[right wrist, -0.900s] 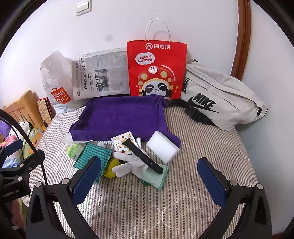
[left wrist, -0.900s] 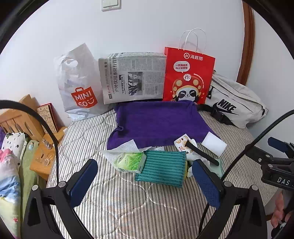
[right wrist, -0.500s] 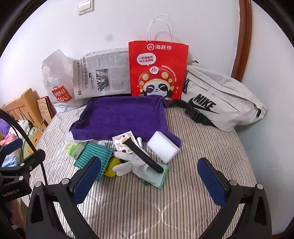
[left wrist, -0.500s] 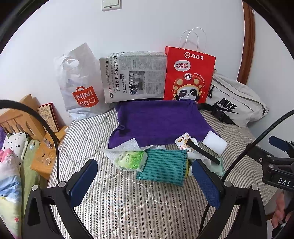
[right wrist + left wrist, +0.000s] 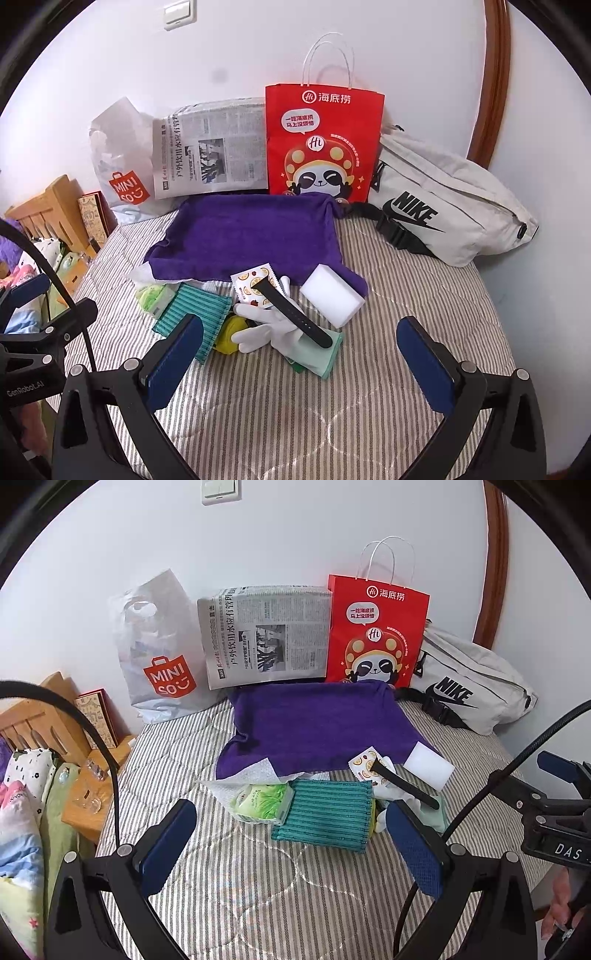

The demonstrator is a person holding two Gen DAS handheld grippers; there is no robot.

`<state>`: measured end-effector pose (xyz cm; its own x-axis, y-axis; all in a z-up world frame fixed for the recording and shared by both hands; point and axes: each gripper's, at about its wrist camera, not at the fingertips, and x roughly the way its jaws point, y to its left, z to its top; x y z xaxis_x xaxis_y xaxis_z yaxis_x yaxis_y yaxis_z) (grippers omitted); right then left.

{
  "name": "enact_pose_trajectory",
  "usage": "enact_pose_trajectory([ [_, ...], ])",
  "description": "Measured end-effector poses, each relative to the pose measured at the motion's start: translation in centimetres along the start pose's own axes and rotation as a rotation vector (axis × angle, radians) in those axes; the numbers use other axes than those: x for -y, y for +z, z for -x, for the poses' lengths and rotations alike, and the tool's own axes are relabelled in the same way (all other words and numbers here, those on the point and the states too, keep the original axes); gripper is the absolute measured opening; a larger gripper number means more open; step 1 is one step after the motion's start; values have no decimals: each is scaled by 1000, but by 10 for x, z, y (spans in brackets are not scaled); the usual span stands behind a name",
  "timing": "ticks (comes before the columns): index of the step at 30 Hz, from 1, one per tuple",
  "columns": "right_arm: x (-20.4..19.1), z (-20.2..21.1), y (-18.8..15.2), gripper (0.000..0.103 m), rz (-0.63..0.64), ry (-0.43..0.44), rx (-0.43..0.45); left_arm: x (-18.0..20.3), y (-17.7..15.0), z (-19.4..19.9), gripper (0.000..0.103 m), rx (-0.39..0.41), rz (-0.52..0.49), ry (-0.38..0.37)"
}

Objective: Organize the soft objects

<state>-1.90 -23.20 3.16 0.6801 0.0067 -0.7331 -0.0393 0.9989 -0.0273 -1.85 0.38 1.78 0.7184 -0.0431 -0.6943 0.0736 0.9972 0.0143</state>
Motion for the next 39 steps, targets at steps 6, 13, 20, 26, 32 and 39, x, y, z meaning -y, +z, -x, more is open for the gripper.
enact_pose_trajectory([
  [6,1,3,2,103,-7,2,6,0,-1,0,103,-2,3,-2],
  [13,1,2,1,103,-3,-3,1,-1,-3,0,103,-2,7,-1],
  [20,1,1,1,103,-4,-2,1,-2,-3,-1,103,-3,12,-3],
  [26,1,1,1,103,-1,-4,1,-4,-3,-3,103,-4,14,-4],
  [32,1,0,-1,103,-1,-7,-3,-5,-3,-2,103,-4,15,-6],
  [39,1,0,-1,103,-4,-5,-1,-6,-5,-3,103,-11,14,-5],
])
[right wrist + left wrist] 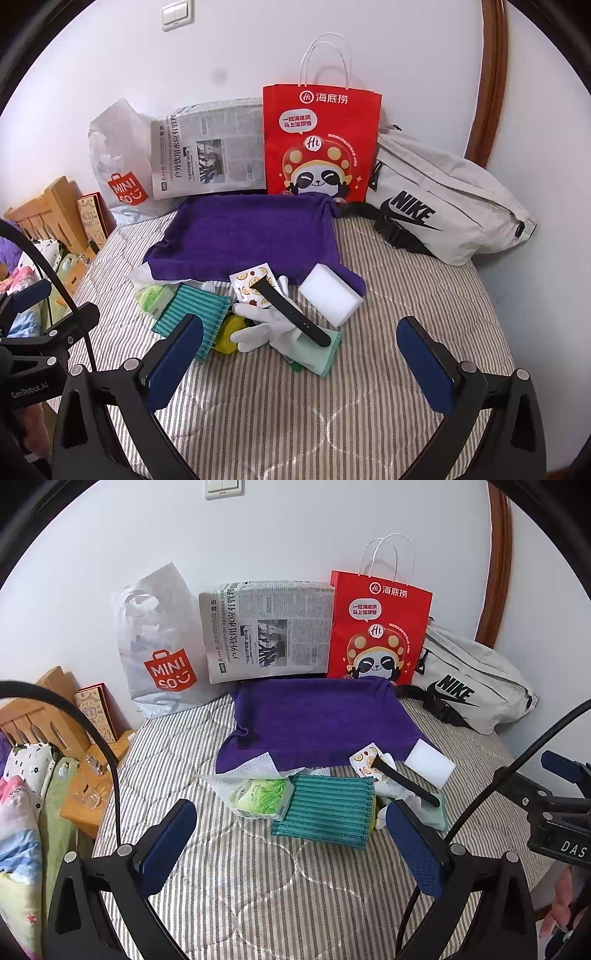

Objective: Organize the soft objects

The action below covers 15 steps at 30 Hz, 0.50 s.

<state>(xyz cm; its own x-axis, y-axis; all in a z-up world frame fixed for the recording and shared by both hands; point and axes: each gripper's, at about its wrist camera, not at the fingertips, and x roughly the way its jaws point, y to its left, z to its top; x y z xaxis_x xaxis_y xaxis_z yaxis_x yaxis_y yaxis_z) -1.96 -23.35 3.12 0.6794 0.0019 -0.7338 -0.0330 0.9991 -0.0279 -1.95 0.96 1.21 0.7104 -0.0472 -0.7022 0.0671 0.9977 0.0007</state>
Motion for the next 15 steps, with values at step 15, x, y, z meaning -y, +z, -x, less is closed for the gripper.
enact_pose_trajectory([
  [15,5,-8,-3,103,-9,-4,-7,-5,-3,-9,103,5,-29,29],
])
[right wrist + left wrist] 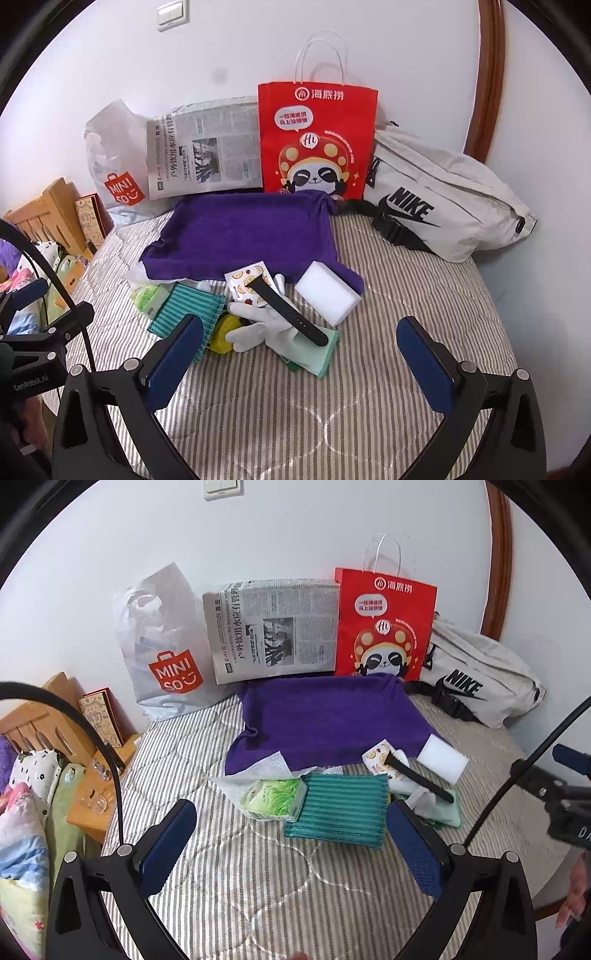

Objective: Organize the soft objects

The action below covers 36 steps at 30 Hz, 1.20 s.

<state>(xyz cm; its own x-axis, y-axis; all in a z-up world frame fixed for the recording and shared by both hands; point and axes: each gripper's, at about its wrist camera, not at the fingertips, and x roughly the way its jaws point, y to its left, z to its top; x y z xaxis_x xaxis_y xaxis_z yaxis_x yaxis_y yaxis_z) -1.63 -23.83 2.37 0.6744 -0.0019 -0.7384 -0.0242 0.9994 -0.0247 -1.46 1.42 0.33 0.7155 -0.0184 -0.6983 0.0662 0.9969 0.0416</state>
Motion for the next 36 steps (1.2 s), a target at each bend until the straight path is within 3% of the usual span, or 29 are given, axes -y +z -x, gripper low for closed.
enact_pose_trajectory([
  [11,6,-38,-12,103,-9,-5,-57,-33,-13,-57,103,-88,49,-28],
  [20,-5,-65,-20,103,30,1,-111,-41,-23,-123,101,-150,-5,-116],
  [24,-5,-76,-22,103,30,-16,-139,-52,-22,-139,101,-147,20,-180],
  [36,-3,-109,-23,103,35,-48,-224,-53,-19,-182,97,-200,-1,-265],
])
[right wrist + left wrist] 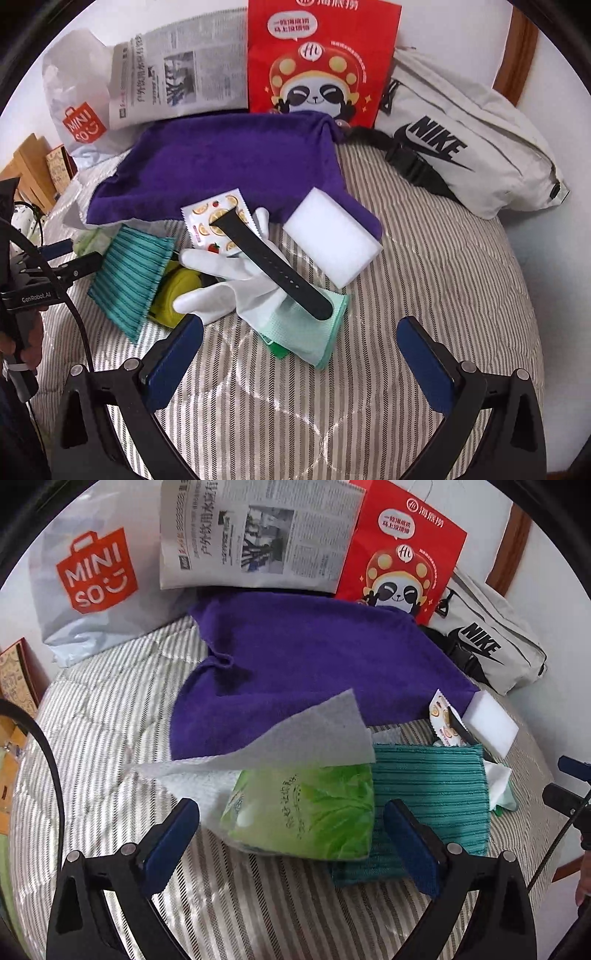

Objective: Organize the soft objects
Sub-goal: 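Grasp the green tissue packet with the left tool while the right tool grasps the white sponge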

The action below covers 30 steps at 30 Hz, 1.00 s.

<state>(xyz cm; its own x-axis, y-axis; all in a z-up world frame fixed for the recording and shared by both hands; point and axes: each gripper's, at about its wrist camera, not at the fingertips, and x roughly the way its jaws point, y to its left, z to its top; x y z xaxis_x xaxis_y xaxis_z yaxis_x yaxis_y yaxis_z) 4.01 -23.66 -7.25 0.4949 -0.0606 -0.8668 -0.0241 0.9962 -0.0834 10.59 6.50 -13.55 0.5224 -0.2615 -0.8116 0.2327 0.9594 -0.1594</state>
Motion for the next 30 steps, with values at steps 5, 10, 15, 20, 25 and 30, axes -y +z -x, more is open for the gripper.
enact_pose_trajectory([
  [5,-1,-12,2,103,8,0,-24,-7,0,-7,69,-5,47,-65],
  [10,3,-22,4,102,-1,5,-37,-3,-4,-5,65,11,10,-49],
  [15,15,-19,8,102,-24,18,-12,1,-2,6,46,15,-3,-47],
  [20,31,-21,16,102,-67,25,11,7,0,5,45,3,-39,-4],
  [25,39,-36,28,102,-63,-4,19,11,-1,1,45,5,-51,20],
  [30,45,-66,42,102,-86,9,6,10,-2,2,51,5,-59,41],
])
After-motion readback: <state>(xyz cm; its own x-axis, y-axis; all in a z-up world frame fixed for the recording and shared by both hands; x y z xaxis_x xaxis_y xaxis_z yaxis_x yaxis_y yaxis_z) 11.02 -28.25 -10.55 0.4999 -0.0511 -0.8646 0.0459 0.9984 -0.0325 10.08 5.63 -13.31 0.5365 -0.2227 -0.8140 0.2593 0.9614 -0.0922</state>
